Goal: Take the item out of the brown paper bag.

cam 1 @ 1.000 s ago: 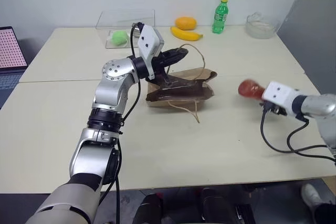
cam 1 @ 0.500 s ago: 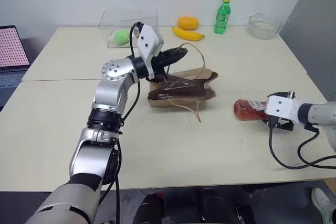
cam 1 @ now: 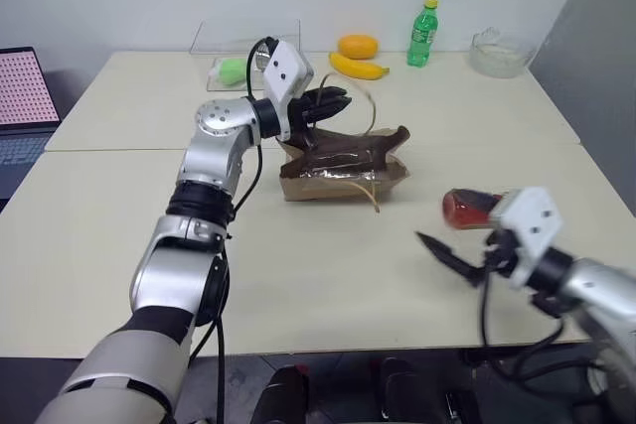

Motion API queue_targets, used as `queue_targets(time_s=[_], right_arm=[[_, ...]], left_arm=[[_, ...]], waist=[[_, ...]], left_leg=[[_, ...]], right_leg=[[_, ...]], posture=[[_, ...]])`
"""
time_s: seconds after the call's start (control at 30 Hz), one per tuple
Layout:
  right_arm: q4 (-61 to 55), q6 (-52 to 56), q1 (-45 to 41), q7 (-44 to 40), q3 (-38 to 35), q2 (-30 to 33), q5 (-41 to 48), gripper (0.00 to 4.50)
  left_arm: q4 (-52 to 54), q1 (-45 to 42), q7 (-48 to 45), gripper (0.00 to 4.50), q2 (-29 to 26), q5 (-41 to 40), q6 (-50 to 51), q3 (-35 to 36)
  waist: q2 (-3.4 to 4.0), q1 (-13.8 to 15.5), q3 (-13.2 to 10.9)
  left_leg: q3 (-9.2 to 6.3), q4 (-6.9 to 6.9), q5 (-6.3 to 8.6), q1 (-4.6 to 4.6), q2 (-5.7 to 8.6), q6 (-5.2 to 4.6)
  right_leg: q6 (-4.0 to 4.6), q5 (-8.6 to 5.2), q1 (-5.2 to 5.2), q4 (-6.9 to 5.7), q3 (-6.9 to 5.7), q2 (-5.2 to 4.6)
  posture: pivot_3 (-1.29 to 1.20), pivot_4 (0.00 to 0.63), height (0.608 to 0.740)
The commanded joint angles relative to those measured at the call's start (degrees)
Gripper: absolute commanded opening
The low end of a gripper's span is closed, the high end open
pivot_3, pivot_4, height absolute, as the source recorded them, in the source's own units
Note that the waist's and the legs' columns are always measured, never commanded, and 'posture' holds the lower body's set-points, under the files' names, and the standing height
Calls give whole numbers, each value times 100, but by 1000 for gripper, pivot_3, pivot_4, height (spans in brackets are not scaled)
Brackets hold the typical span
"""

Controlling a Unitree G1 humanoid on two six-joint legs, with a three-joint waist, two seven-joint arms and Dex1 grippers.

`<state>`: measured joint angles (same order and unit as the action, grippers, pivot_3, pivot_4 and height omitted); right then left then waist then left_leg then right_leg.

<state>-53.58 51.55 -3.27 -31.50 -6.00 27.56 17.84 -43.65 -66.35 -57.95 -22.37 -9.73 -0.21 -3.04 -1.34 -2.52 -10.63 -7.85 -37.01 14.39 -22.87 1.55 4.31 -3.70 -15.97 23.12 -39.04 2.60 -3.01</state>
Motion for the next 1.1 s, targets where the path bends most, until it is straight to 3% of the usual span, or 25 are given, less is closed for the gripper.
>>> queue_targets(time_s=[0.03,0.23,0.33,0.43,0.57,0.67,0.77,0.87,1.1], right_arm=[[20,-103,-280,388,187,-29,-148,4500],[474,-360,-619,376,326,90,-100,4500],[720,-560,-720,328,291,134,-39,4500],[875,-814,-727,431,198,-16,7,4500],[932,-1617,-352,711,103,-371,-202,4500],[1098,-2348,-32,852,162,-542,-445,4500],[1482,-3205,179,1087,347,-749,-876,4500],[1798,-3795,210,1119,437,-939,-981,4500],[2139,-4366,273,1074,570,-1222,-913,4500]], left_arm=[[18,-196,-212,2133,-171,-5,-114,105],[679,228,-446,4014,-578,-218,208,265],[1737,844,-271,4014,-806,-571,830,571],[3032,1640,541,4014,-822,-806,1560,992],[5159,3352,1923,4014,-497,-757,2152,1480],[6005,4132,2733,4014,-214,-543,2363,1547],[6607,5055,3651,4014,166,61,2320,1391],[6786,5695,3878,4014,410,258,2011,1158],[6420,6012,4237,4014,873,362,1274,973]], waist=[[0,0,0],[0,-59,0],[1,-81,0],[1,-77,0],[8,-74,7],[7,-26,8],[7,39,11],[10,55,16],[10,73,15]], left_leg=[[0,1,0,0,1,0],[-6,9,0,0,-5,-1],[-6,8,1,0,-7,-1],[-7,8,1,1,-12,-1],[-7,7,1,1,-14,0],[-5,9,1,1,-16,0],[0,2,1,4,-11,1],[12,9,1,44,-14,1],[7,15,2,98,-15,1]], right_leg=[[0,0,0,1,0,-1],[1,0,5,1,-5,3],[2,0,5,1,-3,2],[2,0,5,0,-3,3],[3,1,5,-1,0,2],[3,1,5,2,4,-2],[7,5,1,0,3,-1],[6,7,-35,5,10,-1],[9,3,-92,17,5,3]], posture=[[0,150,740],[0,150,740],[0,150,740],[0,150,740],[0,150,740],[0,150,740],[0,150,740],[0,150,740],[0,150,740]])
